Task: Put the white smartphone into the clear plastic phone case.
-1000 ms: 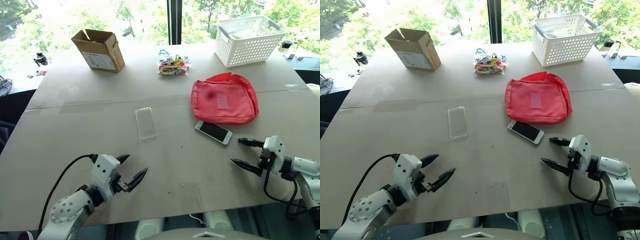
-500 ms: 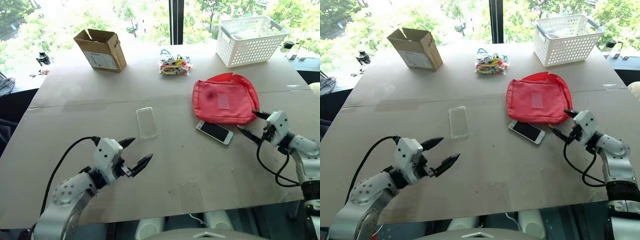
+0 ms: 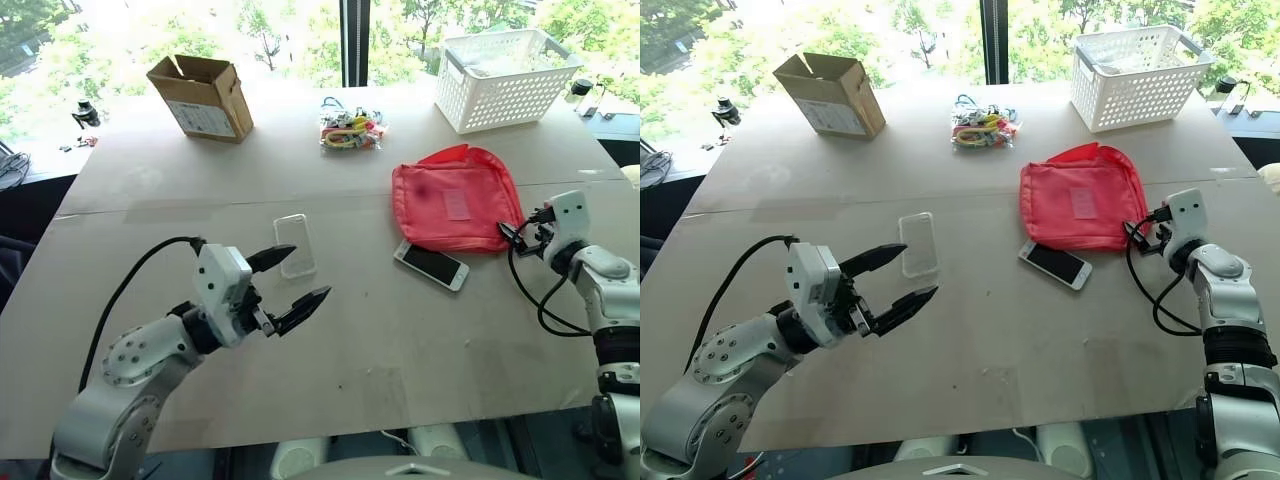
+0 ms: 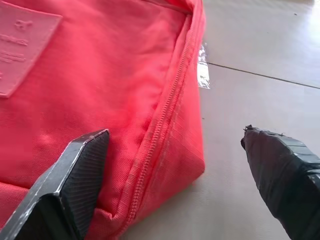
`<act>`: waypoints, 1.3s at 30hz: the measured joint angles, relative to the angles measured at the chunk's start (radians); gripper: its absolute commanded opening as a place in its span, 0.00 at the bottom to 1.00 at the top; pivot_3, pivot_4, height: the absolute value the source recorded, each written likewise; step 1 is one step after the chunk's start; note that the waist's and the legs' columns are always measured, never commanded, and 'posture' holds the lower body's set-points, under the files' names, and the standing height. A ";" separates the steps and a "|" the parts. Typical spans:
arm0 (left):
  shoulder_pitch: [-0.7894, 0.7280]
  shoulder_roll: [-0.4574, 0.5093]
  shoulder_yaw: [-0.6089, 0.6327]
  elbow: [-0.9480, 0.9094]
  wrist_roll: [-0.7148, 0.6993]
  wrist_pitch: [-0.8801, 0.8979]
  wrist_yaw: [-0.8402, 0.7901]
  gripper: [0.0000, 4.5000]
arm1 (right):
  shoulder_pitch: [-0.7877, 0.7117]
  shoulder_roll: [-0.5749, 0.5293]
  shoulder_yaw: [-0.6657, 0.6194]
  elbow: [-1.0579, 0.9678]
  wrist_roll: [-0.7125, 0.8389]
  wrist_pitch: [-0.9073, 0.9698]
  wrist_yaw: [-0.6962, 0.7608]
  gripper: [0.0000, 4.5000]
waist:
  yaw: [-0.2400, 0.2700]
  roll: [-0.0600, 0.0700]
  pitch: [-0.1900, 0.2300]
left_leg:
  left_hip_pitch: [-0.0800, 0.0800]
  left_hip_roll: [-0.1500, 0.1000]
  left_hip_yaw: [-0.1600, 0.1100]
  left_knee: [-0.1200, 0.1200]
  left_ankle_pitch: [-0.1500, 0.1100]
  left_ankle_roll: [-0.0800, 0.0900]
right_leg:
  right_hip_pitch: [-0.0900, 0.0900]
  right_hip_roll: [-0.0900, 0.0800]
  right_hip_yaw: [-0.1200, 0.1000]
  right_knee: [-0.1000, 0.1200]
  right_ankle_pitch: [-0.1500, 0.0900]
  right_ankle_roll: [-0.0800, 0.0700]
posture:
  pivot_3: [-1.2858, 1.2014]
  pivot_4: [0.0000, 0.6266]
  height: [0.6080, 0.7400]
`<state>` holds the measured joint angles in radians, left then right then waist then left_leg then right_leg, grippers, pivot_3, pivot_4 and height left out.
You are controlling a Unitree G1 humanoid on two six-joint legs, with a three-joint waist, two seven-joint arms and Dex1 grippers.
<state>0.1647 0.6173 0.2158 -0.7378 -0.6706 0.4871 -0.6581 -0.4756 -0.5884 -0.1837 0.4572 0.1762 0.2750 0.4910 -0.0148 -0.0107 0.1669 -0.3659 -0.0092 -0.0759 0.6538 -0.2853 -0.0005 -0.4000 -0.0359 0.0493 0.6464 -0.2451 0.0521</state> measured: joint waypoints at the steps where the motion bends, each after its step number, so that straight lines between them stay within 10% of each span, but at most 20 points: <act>1: -0.001 0.000 0.003 0.000 -0.002 0.001 0.001 0.99 | -0.004 0.000 0.000 0.000 -0.002 0.006 -0.006 1.00 | 0.000 0.000 0.000 | 0.000 0.000 0.000 0.000 0.000 0.000 | 0.000 0.000 0.000 0.000 0.000 0.000 | 0.52 0.24 1.00; 7: -0.009 0.008 0.010 0.000 -0.027 0.011 0.010 0.99 | -0.041 0.005 -0.048 0.034 0.025 0.095 -0.069 1.00 | 0.001 0.000 0.000 | 0.001 -0.001 0.001 0.001 0.000 0.000 | 0.002 0.000 0.000 0.000 0.000 0.000 | 0.52 0.24 1.00; 17: -0.028 0.009 0.005 0.000 -0.028 0.014 0.022 1.00 | -0.019 0.036 -0.098 -0.089 0.166 0.314 0.013 0.01 | -0.006 0.000 0.000 | 0.002 0.000 0.000 0.001 0.000 0.000 | 0.002 0.001 -0.001 0.001 0.000 0.000 | 0.52 0.24 1.00; 31: -0.043 0.011 -0.023 0.000 -0.016 0.011 0.028 1.00 | -0.258 0.054 -0.336 0.232 0.194 -0.038 -0.278 0.01 | -0.016 0.005 0.003 | -0.001 -0.004 0.001 0.000 0.000 0.000 | 0.000 0.001 0.000 0.002 0.000 0.000 | 0.52 0.24 1.00; 39: -0.043 0.003 -0.029 0.001 0.002 0.005 0.034 1.00 | -0.267 0.040 -0.343 0.366 0.188 -0.010 -0.329 0.77 | -0.029 0.006 0.004 | -0.003 -0.003 0.008 -0.001 0.000 0.000 | -0.006 0.001 0.006 0.004 0.000 0.000 | 0.52 0.24 1.00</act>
<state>0.1216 0.6204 0.1866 -0.7372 -0.6682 0.4923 -0.6242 -0.7430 -0.5483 -0.5263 0.8236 0.3641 0.2653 0.1623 -0.0438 -0.0052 0.1705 -0.3694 -0.0118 -0.0680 0.6529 -0.2852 -0.0003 -0.4062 -0.0348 0.0548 0.6503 -0.2450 0.0523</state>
